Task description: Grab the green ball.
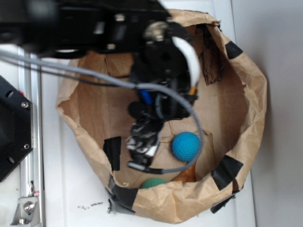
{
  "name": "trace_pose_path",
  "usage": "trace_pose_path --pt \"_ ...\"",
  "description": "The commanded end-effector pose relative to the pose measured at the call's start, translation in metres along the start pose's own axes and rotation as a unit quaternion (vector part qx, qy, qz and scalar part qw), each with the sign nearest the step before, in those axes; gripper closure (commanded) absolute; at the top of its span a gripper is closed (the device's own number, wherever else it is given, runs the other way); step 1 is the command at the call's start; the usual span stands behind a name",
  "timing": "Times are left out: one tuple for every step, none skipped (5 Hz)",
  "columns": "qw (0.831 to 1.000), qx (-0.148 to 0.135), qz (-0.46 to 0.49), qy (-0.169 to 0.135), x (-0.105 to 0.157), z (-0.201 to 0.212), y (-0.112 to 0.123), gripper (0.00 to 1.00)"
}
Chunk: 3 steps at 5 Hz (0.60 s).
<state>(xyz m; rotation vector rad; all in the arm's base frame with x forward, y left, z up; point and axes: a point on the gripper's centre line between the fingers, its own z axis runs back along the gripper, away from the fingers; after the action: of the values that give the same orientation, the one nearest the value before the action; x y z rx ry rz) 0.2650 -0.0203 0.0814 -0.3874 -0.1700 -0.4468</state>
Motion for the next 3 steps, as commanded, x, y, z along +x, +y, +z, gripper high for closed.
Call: trace_pose_path --pt "0.998 0.009 -0.062 -0.005 0.025 -0.007 -0.010 0.00" --pt "0.996 0.015 -0.086 0.008 0.026 -0.021 -0.023 0.00" --pt "0.994 0.017 -0.110 0.016 0.029 -0.031 -0.035 0.00"
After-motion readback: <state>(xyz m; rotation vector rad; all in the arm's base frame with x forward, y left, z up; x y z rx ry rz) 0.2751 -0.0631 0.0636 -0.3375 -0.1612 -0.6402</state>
